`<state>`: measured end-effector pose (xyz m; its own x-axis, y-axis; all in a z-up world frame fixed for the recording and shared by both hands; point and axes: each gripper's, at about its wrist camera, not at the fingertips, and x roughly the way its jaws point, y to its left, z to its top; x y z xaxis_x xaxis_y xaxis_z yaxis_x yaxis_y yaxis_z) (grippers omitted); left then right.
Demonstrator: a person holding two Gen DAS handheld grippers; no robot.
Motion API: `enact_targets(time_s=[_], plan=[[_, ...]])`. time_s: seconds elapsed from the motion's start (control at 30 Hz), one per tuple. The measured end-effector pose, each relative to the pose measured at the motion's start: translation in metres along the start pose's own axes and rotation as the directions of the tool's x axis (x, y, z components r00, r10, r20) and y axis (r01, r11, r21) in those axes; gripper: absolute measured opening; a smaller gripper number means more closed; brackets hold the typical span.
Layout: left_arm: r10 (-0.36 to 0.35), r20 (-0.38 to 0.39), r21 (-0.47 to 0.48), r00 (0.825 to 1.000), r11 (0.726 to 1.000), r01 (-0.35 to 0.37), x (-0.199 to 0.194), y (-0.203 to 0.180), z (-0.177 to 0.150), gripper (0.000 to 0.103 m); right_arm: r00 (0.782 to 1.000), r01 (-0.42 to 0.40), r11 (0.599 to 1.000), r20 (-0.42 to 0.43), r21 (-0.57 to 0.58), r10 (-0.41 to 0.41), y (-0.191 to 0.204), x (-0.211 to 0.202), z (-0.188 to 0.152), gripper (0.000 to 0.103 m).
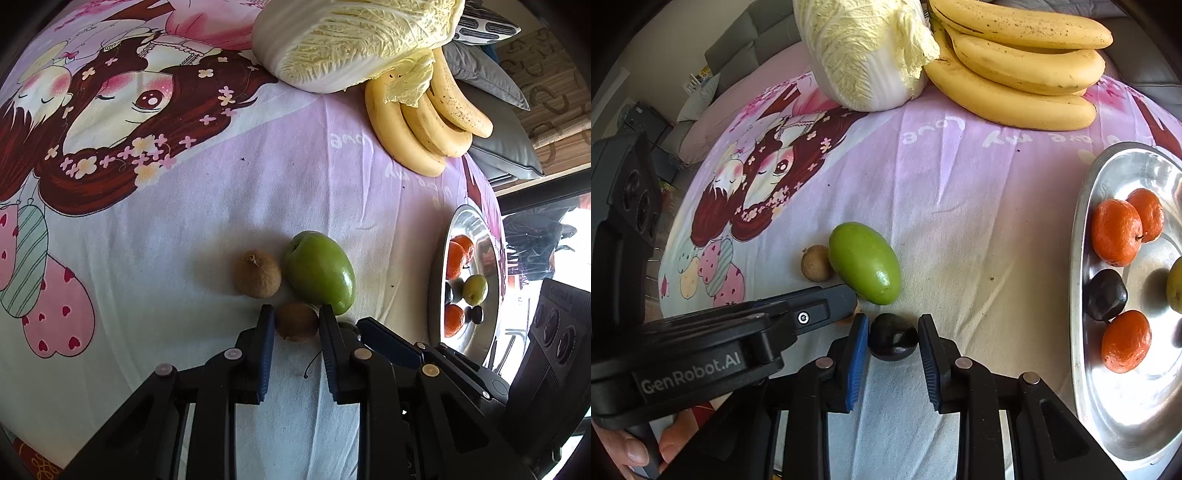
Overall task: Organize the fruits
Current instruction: 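Close the right tool on a dark cherry while the left tool grasps a brown kiwi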
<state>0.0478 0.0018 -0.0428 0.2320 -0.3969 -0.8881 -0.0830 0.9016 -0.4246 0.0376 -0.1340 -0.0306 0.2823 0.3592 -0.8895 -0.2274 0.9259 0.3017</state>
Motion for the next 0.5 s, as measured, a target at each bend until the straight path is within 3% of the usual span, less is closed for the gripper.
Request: enact_targets(time_s=[0.5], plan=[[-0.024,0.066,-0.019,0.998,1.0,0.025,-0.029,0.006,-0.003,0.025,0.999,-0.013,1.0,0.05,0.021,0.012,-0.003,-0.019,0.001,0.029]])
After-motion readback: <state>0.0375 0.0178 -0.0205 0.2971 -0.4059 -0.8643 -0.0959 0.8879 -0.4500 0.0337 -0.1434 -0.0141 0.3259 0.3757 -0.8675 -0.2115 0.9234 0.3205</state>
